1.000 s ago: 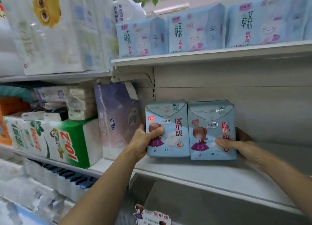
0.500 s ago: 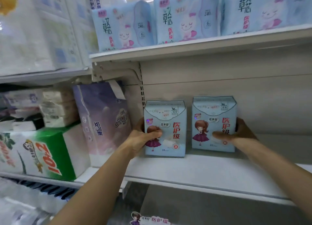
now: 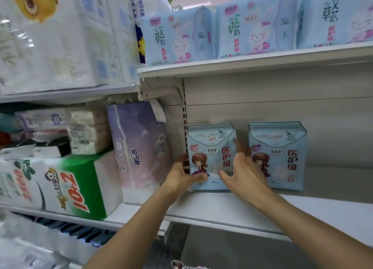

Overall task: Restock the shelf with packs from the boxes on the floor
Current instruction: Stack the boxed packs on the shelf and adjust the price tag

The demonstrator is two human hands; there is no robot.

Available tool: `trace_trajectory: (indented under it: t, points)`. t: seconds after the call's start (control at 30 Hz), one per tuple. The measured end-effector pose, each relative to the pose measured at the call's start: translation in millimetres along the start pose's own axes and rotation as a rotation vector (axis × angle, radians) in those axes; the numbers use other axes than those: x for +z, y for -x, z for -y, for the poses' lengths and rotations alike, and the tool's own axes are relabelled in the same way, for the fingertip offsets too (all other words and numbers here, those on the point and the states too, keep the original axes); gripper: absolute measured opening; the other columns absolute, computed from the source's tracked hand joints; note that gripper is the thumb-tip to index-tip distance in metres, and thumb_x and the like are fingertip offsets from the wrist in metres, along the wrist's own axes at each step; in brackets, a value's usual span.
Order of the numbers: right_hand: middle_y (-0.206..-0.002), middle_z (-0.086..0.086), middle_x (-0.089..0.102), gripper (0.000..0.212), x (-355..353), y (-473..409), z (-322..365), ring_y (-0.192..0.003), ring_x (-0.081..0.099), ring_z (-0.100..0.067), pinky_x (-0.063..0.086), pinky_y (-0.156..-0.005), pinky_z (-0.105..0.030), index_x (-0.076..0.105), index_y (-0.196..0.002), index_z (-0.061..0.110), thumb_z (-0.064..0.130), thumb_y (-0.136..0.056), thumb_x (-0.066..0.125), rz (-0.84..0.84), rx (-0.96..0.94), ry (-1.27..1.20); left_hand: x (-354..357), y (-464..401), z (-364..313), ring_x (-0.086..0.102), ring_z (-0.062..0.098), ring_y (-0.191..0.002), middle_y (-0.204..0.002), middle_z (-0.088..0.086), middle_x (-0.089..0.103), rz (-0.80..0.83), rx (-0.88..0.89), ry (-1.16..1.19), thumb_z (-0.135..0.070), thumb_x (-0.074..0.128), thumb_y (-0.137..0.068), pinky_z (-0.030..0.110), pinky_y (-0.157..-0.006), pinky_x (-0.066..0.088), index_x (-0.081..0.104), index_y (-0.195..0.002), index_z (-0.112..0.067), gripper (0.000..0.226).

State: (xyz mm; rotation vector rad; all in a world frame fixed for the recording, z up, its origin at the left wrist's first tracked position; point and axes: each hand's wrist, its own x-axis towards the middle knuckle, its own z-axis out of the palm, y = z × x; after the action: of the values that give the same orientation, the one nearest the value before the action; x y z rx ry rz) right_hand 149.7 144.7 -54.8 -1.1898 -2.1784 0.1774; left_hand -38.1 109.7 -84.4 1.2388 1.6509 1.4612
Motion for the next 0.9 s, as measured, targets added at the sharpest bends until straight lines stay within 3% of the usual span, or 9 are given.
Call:
trace_trajectory:
  t: [0.07,0.17,0.27,0.33,0.4,0.53,0.63,0.73,0.9]
  points:
    - [-0.096,-0.009,0.062,0.062,8.3,-11.4,-1.3,-0.067,0.062,-0.026,0.052,-0.061,-0.035,0.024,-0.132,0.013,0.035,-0.088,0.062,-0.015,0.020,0.003,-2.1,-3.8,6.6,0.069,0.014,-0.096,-0.107,-0.002,0.071,-0.022,0.000,-0.069,-0.015,0.089,-0.068,0.031,-0.081,0.059,0.057,-0.123,-0.018,0.064]
    - [-0.110,-0.013,0.058,0.077,17.3,-24.7,-2.0,-0.060,0.057,-0.024,0.047,-0.056,-0.031,0.009,-0.134,0.024,0.023,-0.083,0.067,-0.036,0.058,-0.047,-3.6,-15.2,12.7,0.071,0.017,-0.098,-0.111,0.001,0.072,-0.007,0.022,-0.085,-0.014,0.089,-0.065,0.038,-0.084,0.060,0.055,-0.128,-0.020,0.072]
    - [-0.125,-0.011,0.047,0.072,21.5,-33.7,2.8,-0.087,0.063,-0.030,0.055,-0.067,-0.040,0.018,-0.133,0.018,0.020,-0.083,0.070,-0.055,0.065,-0.063,1.0,-29.0,16.0,0.067,0.018,-0.102,-0.111,0.000,0.068,-0.043,0.054,-0.017,0.010,0.078,-0.071,0.028,-0.081,0.059,0.053,-0.117,-0.027,0.064]
    - [-0.132,-0.011,0.044,0.070,24.9,-42.1,4.3,-0.113,0.054,-0.030,0.053,-0.083,-0.042,0.020,-0.136,0.012,0.021,-0.085,0.068,-0.035,0.060,-0.025,7.5,-37.3,13.8,0.063,0.010,-0.099,-0.109,-0.007,0.064,-0.080,0.091,-0.023,0.021,0.069,-0.073,0.016,-0.075,0.055,0.051,-0.106,-0.034,0.066]
    - [-0.137,-0.013,0.042,0.071,28.4,-50.0,5.3,-0.124,0.043,-0.030,0.047,-0.096,-0.042,0.018,-0.140,0.009,0.022,-0.088,0.064,0.017,0.082,0.015,12.2,-48.3,15.2,0.062,0.009,-0.101,-0.111,-0.007,0.061,-0.116,0.123,-0.073,0.026,0.063,-0.072,0.015,-0.074,0.054,0.048,-0.105,-0.035,0.071]
    - [-0.146,-0.010,0.034,0.079,38.5,-61.1,5.0,-0.125,0.048,-0.032,0.046,-0.097,-0.043,0.007,-0.147,0.015,0.018,-0.090,0.061,0.113,0.121,-0.047,15.7,-74.4,17.8,0.059,0.025,-0.116,-0.126,0.001,0.059,-0.166,0.160,-0.293,0.010,0.066,-0.076,0.035,-0.094,0.053,0.047,-0.126,-0.023,0.063]
    - [-0.148,-0.008,0.030,0.088,42.7,-68.3,1.7,-0.126,0.049,-0.030,0.047,-0.095,-0.041,-0.002,-0.150,0.017,0.017,-0.089,0.062,0.144,0.117,-0.061,17.6,-89.7,17.1,0.055,0.026,-0.122,-0.135,0.007,0.055,-0.164,0.135,-0.385,0.002,0.068,-0.079,0.037,-0.100,0.049,0.039,-0.141,-0.015,0.071]
    - [-0.147,-0.010,0.029,0.089,46.5,-74.1,-3.2,-0.129,0.046,-0.028,0.048,-0.098,-0.040,-0.001,-0.150,0.016,0.014,-0.087,0.063,0.176,0.087,-0.079,20.6,-103.2,22.2,0.055,0.029,-0.123,-0.135,0.010,0.056,-0.172,0.145,-0.400,0.000,0.068,-0.078,0.041,-0.101,0.048,0.036,-0.144,-0.014,0.075]
    - [-0.151,-0.010,0.022,0.091,48.7,-76.5,-5.8,-0.133,0.041,-0.028,0.045,-0.103,-0.041,-0.001,-0.151,0.013,0.015,-0.086,0.062,0.226,0.033,-0.104,24.9,-110.3,25.4,0.055,0.028,-0.123,-0.133,0.009,0.058,-0.235,0.170,-0.411,0.002,0.064,-0.078,0.043,-0.102,0.047,0.044,-0.136,-0.011,0.062]
